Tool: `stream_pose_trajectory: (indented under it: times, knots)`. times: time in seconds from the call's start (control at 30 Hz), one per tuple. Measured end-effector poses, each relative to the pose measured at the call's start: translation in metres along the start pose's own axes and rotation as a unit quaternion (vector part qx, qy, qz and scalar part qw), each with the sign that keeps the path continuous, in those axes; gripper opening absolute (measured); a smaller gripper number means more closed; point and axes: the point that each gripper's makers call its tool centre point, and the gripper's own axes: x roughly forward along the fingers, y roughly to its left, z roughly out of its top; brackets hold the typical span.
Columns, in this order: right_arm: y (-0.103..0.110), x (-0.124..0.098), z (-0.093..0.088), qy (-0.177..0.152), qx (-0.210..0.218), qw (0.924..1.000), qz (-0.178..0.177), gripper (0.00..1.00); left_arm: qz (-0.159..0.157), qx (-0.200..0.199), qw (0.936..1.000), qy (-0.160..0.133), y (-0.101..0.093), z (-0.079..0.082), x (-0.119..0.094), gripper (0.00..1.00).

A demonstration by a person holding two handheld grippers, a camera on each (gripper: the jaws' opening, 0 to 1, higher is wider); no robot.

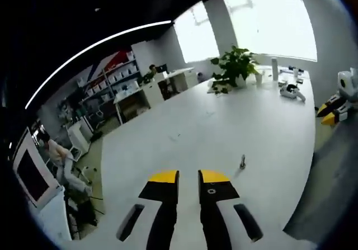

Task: Place the washer onto the threaded stud by aligning its center hole with the stud, sliding it down to the base, and recovering from edge contact or off-axis alignment until the washer reaches the visible bottom stop.

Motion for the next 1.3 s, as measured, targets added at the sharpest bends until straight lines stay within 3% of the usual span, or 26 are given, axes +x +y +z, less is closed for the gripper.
stream_pose_trajectory:
  times: [0.07,0.27,0.37,0.5,0.63,0.77,0.97,1.03,1.3]
  knots:
    - [-0.001,-0.001,0.005,-0.018,0.014,0.9997,-0.003,0.22,0.012,-0.008,0.9999,-0.008,0.002,0.002,-0.014,0.12]
    - [0.0,-0.002,-0.002,-0.004,0.001,1.0,0.005,0.23,0.045,-0.057,0.9961,-0.051,0.002,0.01,-0.056,0.13]
    - [-0.001,-0.003,-0.006,0.004,-0.003,1.0,0.006,0.24,0.063,-0.071,0.9933,-0.066,0.001,0.006,-0.07,0.13]
    - [-0.002,-0.003,-0.008,0.011,-0.009,0.9999,0.002,0.25,0.065,-0.105,0.9893,-0.078,-0.008,-0.006,-0.08,0.15]
    - [-0.005,-0.006,-0.008,0.005,-0.004,1.0,-0.006,0.26,0.067,-0.11,0.9885,-0.079,-0.02,-0.015,-0.092,0.18]
    - [-0.006,-0.006,-0.008,0.006,-0.007,0.9999,-0.009,0.26,0.085,-0.117,0.9847,-0.097,-0.028,-0.02,-0.102,0.32]
    - [-0.005,-0.006,-0.008,0.004,-0.005,0.9999,-0.007,0.3,0.08,-0.141,0.9815,-0.103,-0.044,-0.029,-0.107,0.36]
    - [-0.005,-0.006,-0.009,0.005,-0.006,1.0,-0.005,0.3,0.063,-0.156,0.9804,-0.103,-0.053,-0.031,-0.105,0.36]
    - [-0.003,-0.006,-0.009,0.001,-0.002,1.0,0.001,0.31,0.044,-0.158,0.982,-0.094,-0.077,-0.038,-0.098,0.36]
